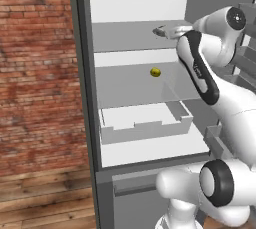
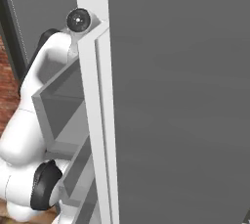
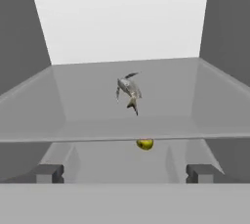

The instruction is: Take the fish out of the fridge, briefly rinse it in the sink, and place it on the tray next to the sink.

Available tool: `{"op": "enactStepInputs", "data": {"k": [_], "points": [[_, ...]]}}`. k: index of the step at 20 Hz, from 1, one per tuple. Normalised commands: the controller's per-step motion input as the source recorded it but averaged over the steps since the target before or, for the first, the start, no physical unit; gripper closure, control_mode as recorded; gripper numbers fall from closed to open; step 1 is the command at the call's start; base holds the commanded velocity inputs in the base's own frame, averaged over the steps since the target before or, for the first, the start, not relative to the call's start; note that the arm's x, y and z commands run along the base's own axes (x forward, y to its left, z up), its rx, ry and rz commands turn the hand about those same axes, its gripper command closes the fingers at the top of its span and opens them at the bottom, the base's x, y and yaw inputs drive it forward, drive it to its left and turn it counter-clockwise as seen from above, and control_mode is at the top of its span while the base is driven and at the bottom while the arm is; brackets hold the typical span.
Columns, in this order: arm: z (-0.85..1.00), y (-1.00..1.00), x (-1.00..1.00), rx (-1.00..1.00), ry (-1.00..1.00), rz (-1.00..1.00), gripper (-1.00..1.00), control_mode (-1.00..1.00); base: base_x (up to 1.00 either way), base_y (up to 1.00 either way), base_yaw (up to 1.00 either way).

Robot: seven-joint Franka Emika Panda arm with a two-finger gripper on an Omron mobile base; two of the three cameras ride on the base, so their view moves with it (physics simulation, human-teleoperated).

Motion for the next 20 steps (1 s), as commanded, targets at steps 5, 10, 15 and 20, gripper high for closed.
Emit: {"op": "enactStepInputs", "data": {"k": [5, 10, 15, 20], "points": [[-0.06, 0.00, 0.66, 0.00, 0.01, 0.00, -1.00, -1.00, 0.00, 0.00, 0.00], [-0.18, 0.00, 0.50, 0.00, 0.00, 0.00, -1.00, -1.00, 0.00, 0.00, 0.00], [-0.23, 0.00, 0.40, 0.00, 0.00, 0.00, -1.00, -1.00, 0.00, 0.00, 0.00], [-0.07, 0.00, 0.65, 0.00, 0.00, 0.00, -1.00, -1.00, 0.00, 0.00, 0.00]]}}
